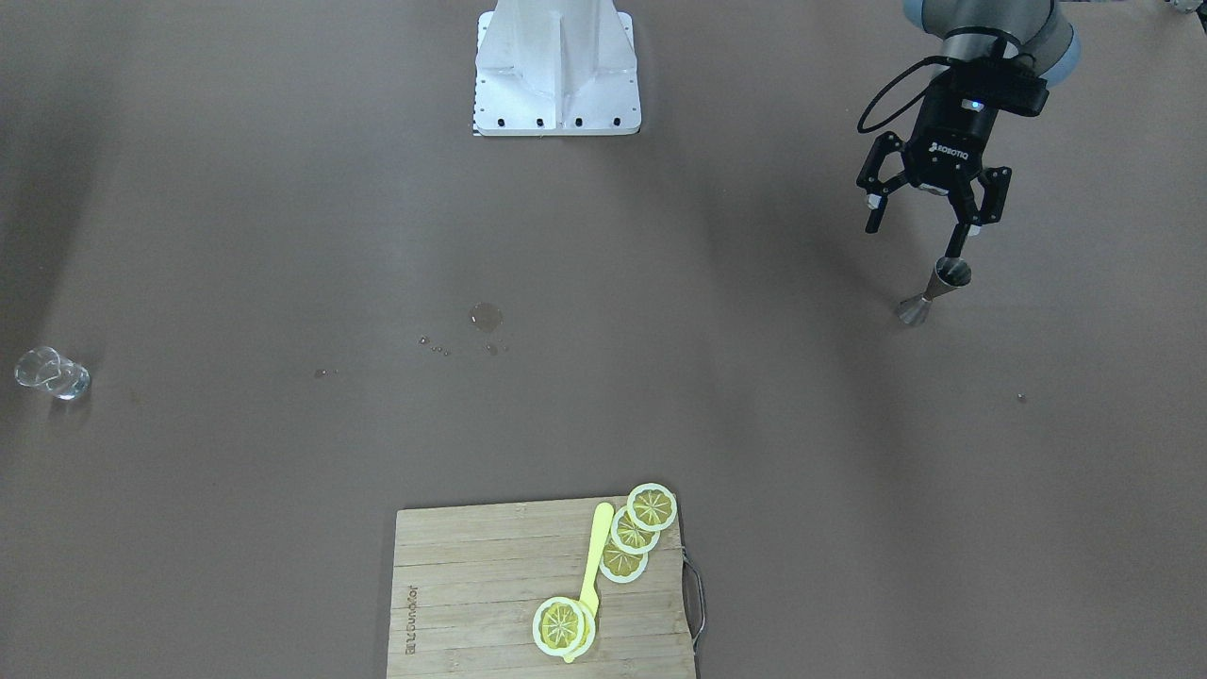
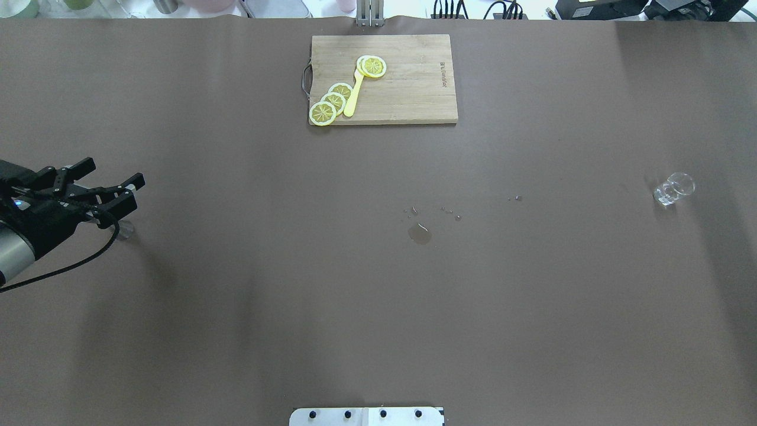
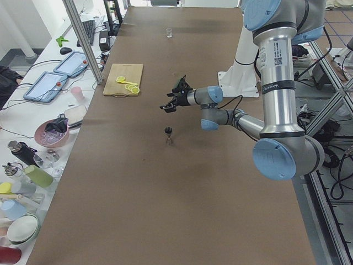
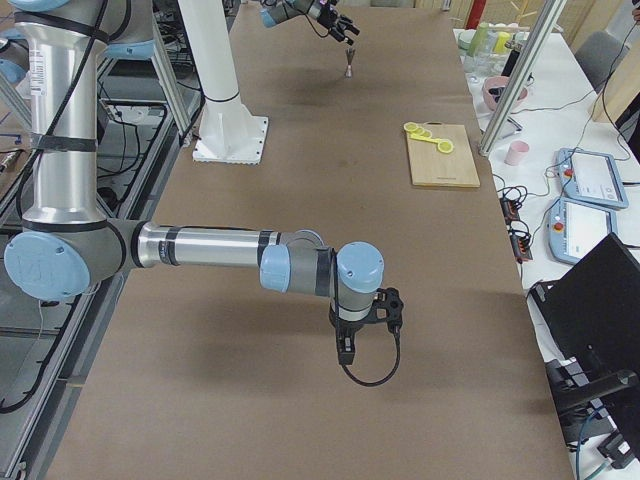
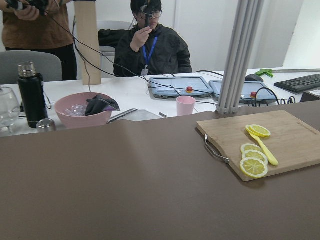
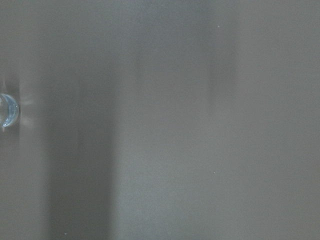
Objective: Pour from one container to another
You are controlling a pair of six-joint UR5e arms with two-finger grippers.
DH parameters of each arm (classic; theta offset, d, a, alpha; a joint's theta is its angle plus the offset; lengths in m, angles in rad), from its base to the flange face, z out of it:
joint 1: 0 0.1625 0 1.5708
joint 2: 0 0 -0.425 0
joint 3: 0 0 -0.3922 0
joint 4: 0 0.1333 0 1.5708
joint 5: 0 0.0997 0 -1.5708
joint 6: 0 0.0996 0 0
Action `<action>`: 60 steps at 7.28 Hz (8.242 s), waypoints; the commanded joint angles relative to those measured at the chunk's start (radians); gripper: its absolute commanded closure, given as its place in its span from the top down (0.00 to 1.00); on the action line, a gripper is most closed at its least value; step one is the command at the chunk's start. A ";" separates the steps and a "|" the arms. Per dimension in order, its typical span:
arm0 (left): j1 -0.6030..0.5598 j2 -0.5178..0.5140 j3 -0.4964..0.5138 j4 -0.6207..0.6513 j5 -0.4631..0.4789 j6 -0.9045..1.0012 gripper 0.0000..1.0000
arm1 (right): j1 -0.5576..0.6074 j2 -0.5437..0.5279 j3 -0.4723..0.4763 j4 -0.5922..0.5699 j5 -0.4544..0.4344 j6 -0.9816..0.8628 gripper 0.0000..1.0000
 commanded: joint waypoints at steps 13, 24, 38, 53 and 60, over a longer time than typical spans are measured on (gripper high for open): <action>-0.605 -0.361 0.163 1.112 -0.959 0.532 0.99 | 0.000 -0.002 -0.001 0.000 -0.001 -0.003 1.00; -0.973 -0.072 0.245 1.113 -1.226 0.760 0.98 | 0.000 -0.005 -0.001 0.000 -0.001 -0.011 1.00; -1.067 -0.013 0.234 1.268 -1.189 0.988 0.98 | 0.000 -0.011 -0.004 0.002 -0.002 -0.011 1.00; -1.067 -0.010 0.231 1.269 -1.194 0.978 0.98 | 0.000 -0.008 0.006 0.002 0.004 -0.010 1.00; -1.067 -0.012 0.232 1.271 -1.194 0.980 0.98 | 0.000 -0.006 0.011 0.000 0.005 -0.005 1.00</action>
